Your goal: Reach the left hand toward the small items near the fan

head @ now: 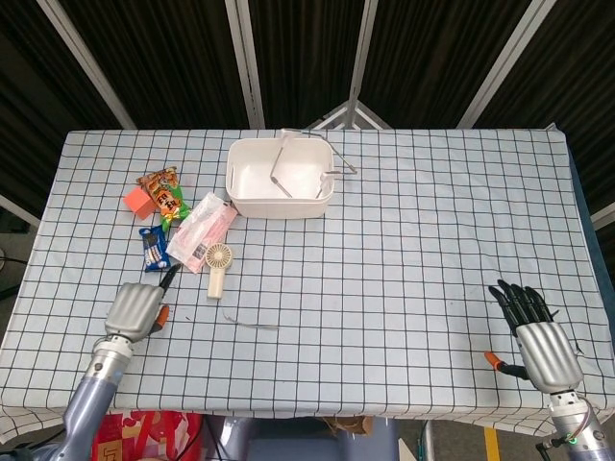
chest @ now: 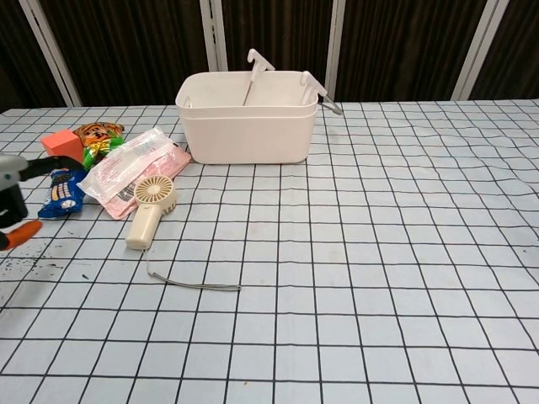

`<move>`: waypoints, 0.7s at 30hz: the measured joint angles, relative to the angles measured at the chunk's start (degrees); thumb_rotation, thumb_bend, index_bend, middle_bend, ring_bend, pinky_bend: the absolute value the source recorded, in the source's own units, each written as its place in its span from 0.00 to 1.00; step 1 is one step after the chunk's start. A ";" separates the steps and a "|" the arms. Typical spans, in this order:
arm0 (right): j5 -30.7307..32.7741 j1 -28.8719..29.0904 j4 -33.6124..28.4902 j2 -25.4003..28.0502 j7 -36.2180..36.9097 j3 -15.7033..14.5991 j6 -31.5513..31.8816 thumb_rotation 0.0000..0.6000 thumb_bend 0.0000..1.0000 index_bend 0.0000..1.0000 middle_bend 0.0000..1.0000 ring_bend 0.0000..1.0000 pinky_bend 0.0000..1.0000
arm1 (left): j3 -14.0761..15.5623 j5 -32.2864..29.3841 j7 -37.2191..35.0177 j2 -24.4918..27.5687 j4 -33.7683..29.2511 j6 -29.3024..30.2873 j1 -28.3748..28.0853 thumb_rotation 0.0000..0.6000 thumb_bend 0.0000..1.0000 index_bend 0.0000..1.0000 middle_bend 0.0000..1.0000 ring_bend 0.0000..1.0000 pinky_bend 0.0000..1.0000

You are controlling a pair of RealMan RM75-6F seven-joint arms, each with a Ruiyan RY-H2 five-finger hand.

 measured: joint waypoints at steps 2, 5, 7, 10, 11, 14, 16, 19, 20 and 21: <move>-0.06 0.00 -0.01 0.02 0.21 -0.03 0.03 1.00 0.21 0.00 0.00 0.00 0.04 | -0.60 -3.12 2.86 -2.59 0.80 -0.29 -1.76 1.00 0.67 0.03 0.93 0.88 0.90; -0.16 0.04 -0.06 0.04 0.42 -0.06 0.02 1.00 0.21 0.00 0.00 0.00 0.04 | -1.02 -6.54 5.60 -5.28 1.93 -0.35 -3.63 1.00 0.67 0.03 0.93 0.88 0.90; -0.19 0.07 -0.11 0.07 0.51 -0.07 -0.02 1.00 0.21 0.00 0.00 0.00 0.04 | -1.10 -8.09 6.84 -6.61 2.70 -0.25 -4.61 1.00 0.67 0.03 0.93 0.88 0.90; -0.18 0.06 -0.11 0.06 0.58 -0.08 -0.01 1.00 0.21 0.00 0.00 0.00 0.04 | -1.03 -10.02 8.15 -8.44 4.01 -0.14 -6.05 1.00 0.67 0.03 0.93 0.88 0.90; -0.17 0.07 -0.11 0.07 0.60 -0.05 0.00 1.00 0.21 0.00 0.00 0.00 0.04 | -0.95 -10.36 8.37 -8.83 4.34 -0.12 -6.34 1.00 0.67 0.03 0.93 0.88 0.90; -0.10 0.09 -0.13 0.05 0.67 -0.06 -0.07 1.00 0.21 0.00 0.00 0.00 0.04 | -0.57 -11.30 9.03 -10.07 5.13 0.07 -7.19 1.00 0.67 0.03 0.93 0.88 0.90; -0.13 0.09 -0.14 0.08 0.67 -0.09 -0.07 1.00 0.21 0.00 0.00 0.00 0.04 | -0.30 -11.95 9.25 -10.84 5.61 0.25 -7.70 1.00 0.67 0.03 0.93 0.88 0.90; -0.12 0.10 -0.15 0.07 0.72 -0.06 -0.03 1.00 0.21 0.00 0.00 0.00 0.04 | -0.03 -12.59 9.36 -11.58 6.19 0.56 -8.23 1.00 0.67 0.03 0.93 0.88 0.90; -0.12 0.09 -0.14 0.07 0.72 -0.06 -0.03 1.00 0.21 0.00 0.00 0.00 0.04 | 0.14 -12.80 9.39 -11.82 6.43 0.69 -8.44 1.00 0.67 0.03 0.93 0.88 0.90; -0.13 0.10 -0.15 0.07 0.73 -0.06 -0.05 1.00 0.21 0.00 0.00 0.00 0.04 | 0.27 -12.90 9.41 -11.95 6.59 0.78 -8.58 1.00 0.67 0.03 0.93 0.88 0.90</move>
